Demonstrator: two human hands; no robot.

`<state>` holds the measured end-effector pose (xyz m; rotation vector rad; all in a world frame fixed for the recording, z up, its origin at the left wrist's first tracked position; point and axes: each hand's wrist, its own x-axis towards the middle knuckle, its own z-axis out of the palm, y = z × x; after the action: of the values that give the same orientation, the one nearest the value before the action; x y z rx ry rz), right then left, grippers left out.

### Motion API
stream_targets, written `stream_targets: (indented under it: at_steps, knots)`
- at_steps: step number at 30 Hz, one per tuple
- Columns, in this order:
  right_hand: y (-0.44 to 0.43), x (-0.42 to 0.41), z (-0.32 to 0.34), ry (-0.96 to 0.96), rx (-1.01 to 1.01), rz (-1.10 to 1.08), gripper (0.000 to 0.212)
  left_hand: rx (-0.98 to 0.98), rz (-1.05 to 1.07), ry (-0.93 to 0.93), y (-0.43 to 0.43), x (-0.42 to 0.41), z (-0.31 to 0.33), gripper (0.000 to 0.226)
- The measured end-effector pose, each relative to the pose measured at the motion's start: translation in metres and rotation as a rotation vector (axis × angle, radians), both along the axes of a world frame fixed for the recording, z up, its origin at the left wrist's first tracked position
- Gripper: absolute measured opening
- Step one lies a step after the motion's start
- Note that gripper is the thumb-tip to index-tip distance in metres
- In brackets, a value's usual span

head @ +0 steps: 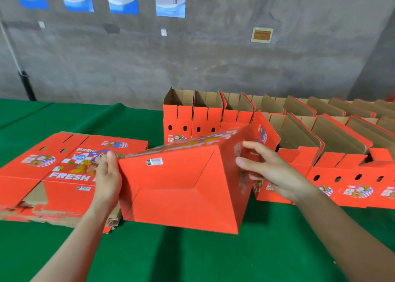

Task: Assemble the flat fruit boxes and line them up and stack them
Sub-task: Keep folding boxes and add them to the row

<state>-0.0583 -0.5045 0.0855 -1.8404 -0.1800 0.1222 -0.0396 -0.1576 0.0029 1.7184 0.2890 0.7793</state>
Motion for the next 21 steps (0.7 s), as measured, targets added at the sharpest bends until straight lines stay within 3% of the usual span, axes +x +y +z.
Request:
stream_targets:
  at_steps: [3,5,10,15,21]
  knots:
    - [0.009,-0.003,-0.001,-0.13,-0.06,-0.048,0.069,-0.182,0.004,0.022,0.002,0.007,-0.008,0.03]
    - [0.016,-0.005,-0.004,-0.272,-0.201,-0.109,0.062,-0.144,0.028,0.077,0.003,0.01,-0.008,0.017]
    - [0.039,-0.012,-0.024,-0.574,-0.555,-0.239,0.076,0.038,0.062,0.137,-0.017,0.008,0.002,0.04]
    - [0.054,-0.014,-0.07,-0.615,-0.863,-0.233,0.072,0.049,-0.154,0.175,-0.049,0.001,0.004,0.022]
    - [0.068,-0.03,-0.105,-0.706,-0.99,-0.141,0.076,0.083,-0.427,0.222,-0.076,-0.009,0.007,0.01]
